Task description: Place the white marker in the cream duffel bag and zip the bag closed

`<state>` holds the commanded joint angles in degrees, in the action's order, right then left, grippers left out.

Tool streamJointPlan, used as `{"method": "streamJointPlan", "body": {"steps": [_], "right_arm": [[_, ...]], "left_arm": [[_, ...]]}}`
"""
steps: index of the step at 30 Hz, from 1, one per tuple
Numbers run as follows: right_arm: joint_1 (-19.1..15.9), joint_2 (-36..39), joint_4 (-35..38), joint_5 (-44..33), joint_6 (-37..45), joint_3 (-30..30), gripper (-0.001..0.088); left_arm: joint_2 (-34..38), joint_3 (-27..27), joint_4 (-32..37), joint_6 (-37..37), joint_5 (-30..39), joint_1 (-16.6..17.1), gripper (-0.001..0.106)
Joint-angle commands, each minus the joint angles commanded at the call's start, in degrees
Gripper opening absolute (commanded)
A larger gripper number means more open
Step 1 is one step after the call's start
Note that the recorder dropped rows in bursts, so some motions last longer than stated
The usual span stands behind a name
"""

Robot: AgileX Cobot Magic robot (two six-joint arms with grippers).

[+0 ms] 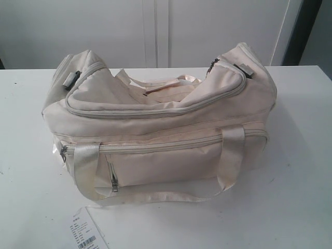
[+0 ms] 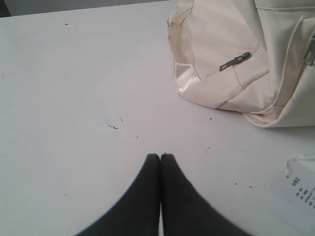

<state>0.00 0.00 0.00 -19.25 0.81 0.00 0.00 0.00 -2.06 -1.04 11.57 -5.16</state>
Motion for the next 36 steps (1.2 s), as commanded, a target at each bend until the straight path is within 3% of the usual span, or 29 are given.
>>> {"method": "streamJointPlan", "body": {"steps": [36], "right_arm": [[0.0, 0.0, 0.0, 0.0, 0.6, 0.0, 0.0]], "left_arm": [[0.0, 0.0, 0.0, 0.0, 0.0, 0.0, 0.0]]}}
